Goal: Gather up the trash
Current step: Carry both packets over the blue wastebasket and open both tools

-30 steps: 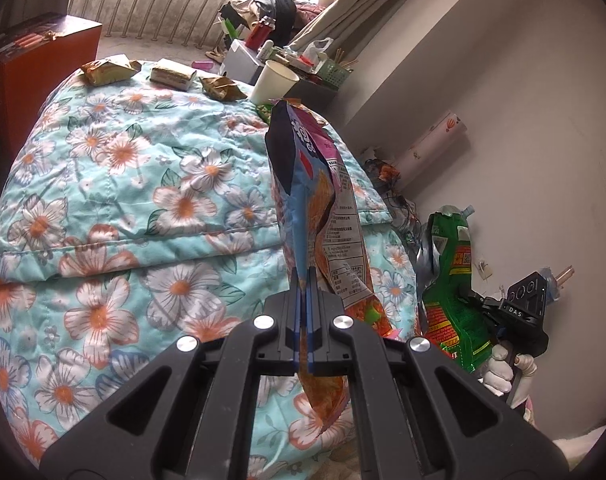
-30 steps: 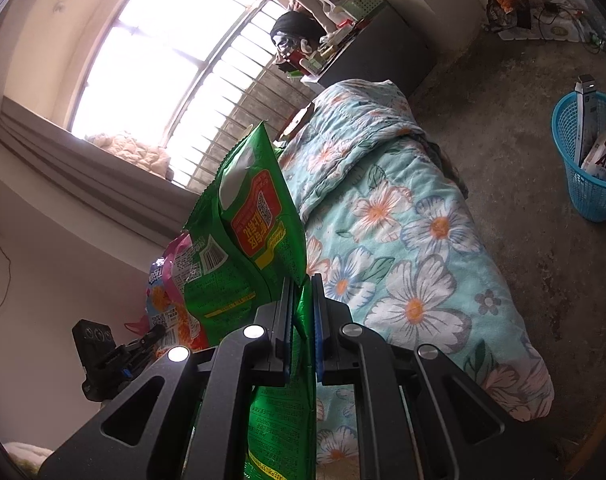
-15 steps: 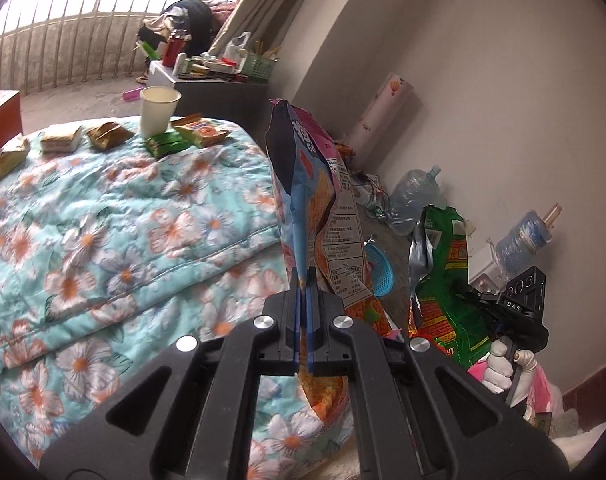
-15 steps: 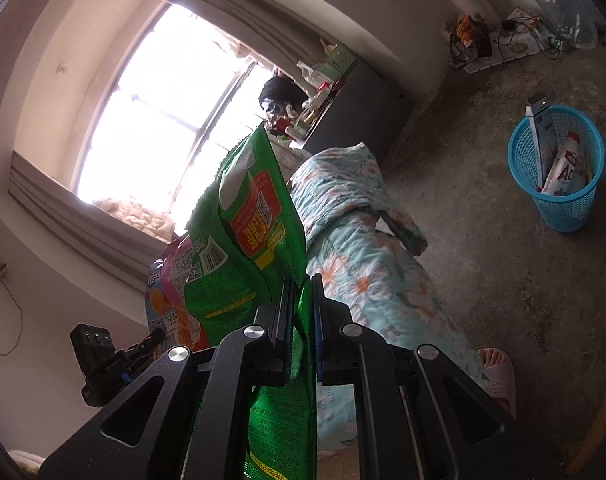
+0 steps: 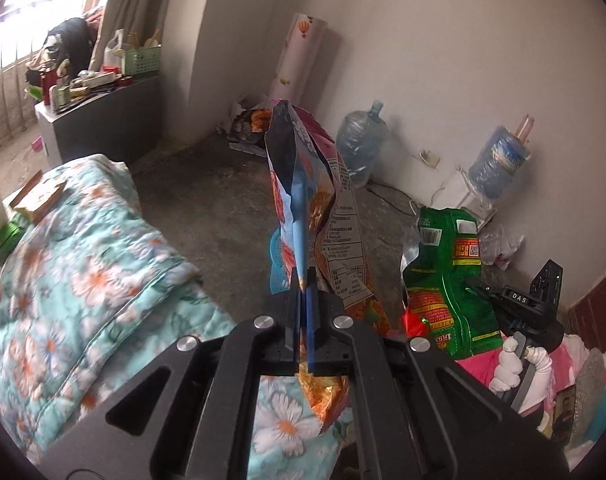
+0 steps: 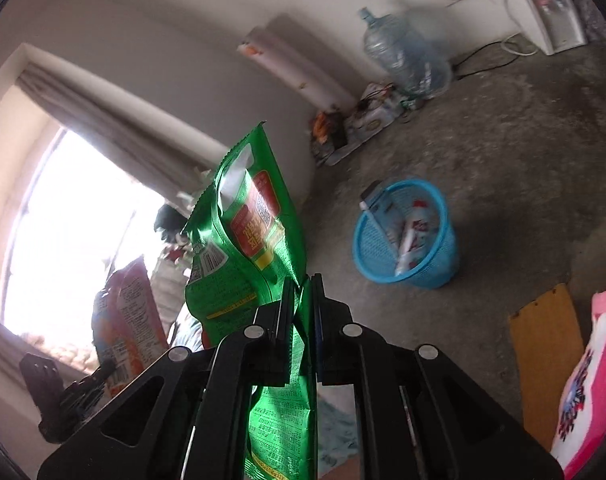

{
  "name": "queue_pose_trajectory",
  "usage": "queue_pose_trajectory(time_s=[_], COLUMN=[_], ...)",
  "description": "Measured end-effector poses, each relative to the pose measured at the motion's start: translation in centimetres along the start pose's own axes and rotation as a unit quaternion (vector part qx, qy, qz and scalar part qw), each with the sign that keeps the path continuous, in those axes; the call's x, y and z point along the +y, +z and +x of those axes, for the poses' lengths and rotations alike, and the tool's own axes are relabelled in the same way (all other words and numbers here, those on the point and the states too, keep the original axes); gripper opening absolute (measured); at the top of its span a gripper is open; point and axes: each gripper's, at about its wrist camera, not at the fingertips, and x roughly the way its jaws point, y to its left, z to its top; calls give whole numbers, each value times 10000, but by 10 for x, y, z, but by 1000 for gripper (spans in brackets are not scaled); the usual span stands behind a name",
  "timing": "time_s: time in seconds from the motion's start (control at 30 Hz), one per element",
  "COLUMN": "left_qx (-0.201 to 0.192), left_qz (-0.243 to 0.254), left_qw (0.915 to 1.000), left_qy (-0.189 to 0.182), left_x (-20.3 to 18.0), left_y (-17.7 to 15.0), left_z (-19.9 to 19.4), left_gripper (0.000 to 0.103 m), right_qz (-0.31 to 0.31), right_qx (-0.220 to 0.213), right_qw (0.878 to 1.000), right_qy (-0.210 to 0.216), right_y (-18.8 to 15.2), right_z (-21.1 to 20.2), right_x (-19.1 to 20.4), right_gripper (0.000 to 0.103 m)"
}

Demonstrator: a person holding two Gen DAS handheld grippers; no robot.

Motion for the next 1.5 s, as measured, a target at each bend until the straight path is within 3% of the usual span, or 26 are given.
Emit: queue_pose_trajectory(time_s=[0.13, 0.33, 0.53, 0.67, 0.77, 0.83, 0.9, 1.0, 1.1, 1.2, 1.3, 1.4, 1.5], left_qx=[309, 645, 946, 1132, 1245, 1313, 1403, 1532, 1629, 1556, 1457, 1365, 1153], left_qz=[340, 495, 458, 429, 465, 480, 464, 474, 546, 1047, 1943, 2790, 3828], left_qw=[9989, 9967, 9945, 9926, 9910, 9900, 9888, 9869, 9851, 9820, 9690, 9465, 9038], left_qy=[73, 91, 30, 66, 146, 183, 201, 174, 126, 217, 445, 868, 1527], left_x=[-12, -13, -2, 6, 12, 17, 20, 22, 15, -8, -48, -89, -127], left_y=[31, 55, 60, 57, 56, 55, 56, 59, 64, 67, 62, 51, 24], left_z=[60, 130, 174, 194, 206, 212, 222, 236, 254, 273, 299, 335, 381], left_gripper=[0, 0, 0, 0, 0, 0, 0, 0, 0, 0, 0, 1, 2], right_qz=[103, 307, 723, 1352, 2025, 2199, 2183, 1957, 1731, 1578, 1462, 1447, 1541], right_qx=[-243, -314, 5, 160, 356, 670, 736, 529, 344, 162, 38, -74, -200], right_qw=[9974, 9875, 9829, 9742, 9618, 9558, 9556, 9645, 9711, 9756, 9772, 9747, 9713], right_qy=[-675, -1516, -1692, -1802, -1808, -1832, -1836, -1693, -1606, -1517, -1539, -1700, -1800], right_y=[17, 40, 58, 60, 48, 37, 32, 30, 34, 37, 38, 31, 22], right_z=[29, 107, 204, 268, 312, 338, 344, 334, 314, 280, 246, 209, 181], right_x=[-16, -41, -78, -111, -144, -155, -158, -158, -161, -162, -162, -163, -164], right_gripper=[9, 9, 9, 10, 14, 24, 25, 46, 47, 47, 47, 47, 47])
